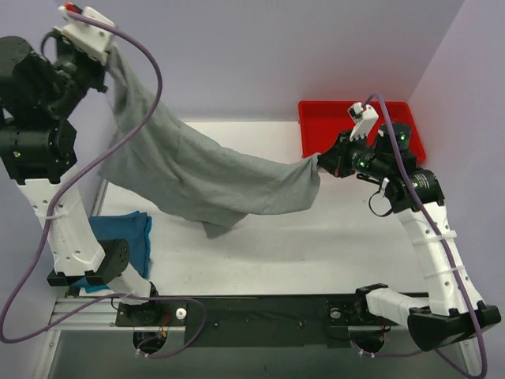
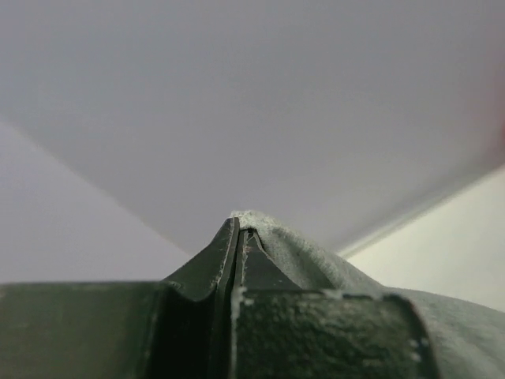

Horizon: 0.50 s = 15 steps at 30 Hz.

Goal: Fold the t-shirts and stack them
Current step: Flatten out the tshirt

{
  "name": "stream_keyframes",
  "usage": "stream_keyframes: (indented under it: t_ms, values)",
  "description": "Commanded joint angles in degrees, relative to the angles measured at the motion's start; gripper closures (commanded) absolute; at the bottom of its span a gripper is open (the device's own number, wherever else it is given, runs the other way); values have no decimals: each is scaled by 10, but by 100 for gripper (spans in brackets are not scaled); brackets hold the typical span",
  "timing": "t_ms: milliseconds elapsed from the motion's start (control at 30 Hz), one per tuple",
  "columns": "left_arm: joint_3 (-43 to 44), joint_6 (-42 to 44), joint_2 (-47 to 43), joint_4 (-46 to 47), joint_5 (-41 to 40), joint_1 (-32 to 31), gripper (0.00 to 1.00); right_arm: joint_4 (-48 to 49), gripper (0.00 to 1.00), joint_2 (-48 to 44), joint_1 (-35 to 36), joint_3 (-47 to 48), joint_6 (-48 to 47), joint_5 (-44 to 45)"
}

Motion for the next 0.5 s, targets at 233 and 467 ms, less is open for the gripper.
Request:
stream_keyframes:
  t_ms: [233,467]
  values:
    - [-301,191,-31,-315,296,-423,100,42,100,287,-49,173,-90,53]
    - [-329,205,64,-270,310,-522,7,-12,44,437,-68,311,-36,138]
